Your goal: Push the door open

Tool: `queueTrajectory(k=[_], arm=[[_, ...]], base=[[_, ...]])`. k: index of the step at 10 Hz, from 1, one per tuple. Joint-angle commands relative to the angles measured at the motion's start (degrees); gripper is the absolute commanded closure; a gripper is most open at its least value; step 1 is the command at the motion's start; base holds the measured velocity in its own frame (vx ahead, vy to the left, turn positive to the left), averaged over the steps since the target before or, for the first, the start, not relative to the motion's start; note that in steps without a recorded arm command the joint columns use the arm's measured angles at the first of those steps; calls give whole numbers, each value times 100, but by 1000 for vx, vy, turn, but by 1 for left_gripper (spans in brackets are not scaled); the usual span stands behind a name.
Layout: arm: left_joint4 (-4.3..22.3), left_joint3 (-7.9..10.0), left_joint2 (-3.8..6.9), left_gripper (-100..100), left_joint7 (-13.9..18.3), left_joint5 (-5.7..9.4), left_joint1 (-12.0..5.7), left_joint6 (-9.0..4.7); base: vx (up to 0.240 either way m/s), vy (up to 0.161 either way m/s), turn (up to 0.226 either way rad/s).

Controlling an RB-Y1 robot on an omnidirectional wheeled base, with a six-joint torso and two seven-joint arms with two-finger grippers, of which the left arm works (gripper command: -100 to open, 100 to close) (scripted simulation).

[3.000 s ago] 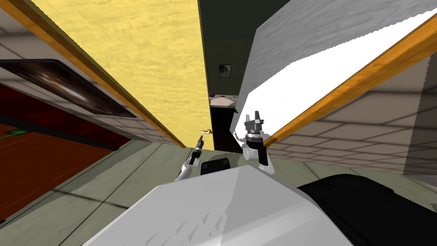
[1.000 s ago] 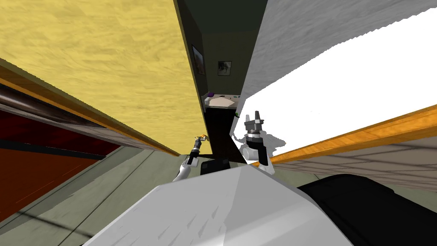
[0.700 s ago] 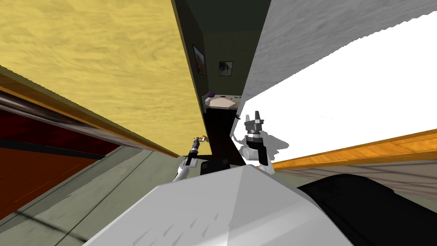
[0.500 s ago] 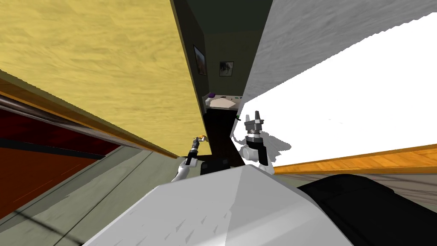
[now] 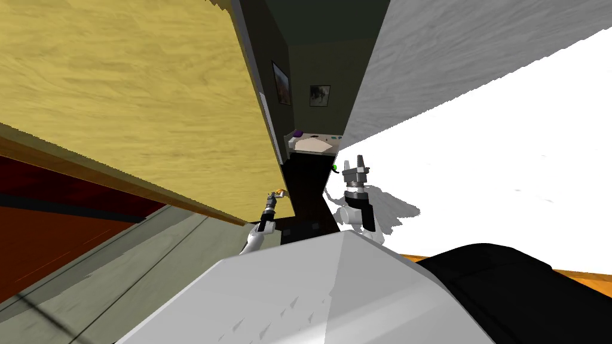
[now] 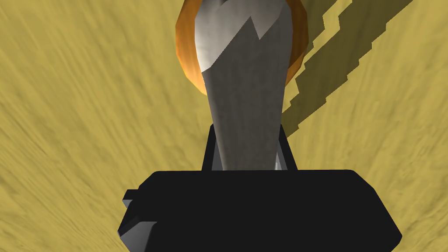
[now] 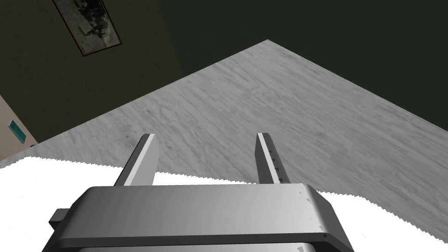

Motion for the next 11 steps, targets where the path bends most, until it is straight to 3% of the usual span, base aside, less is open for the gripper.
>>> queueTrajectory(k=[1, 11], arm=[[-22, 162, 54, 100, -50, 78, -32, -15], [4, 698, -111, 100, -267, 351, -26, 4]], base=[[179, -120, 63], [159, -102, 65]])
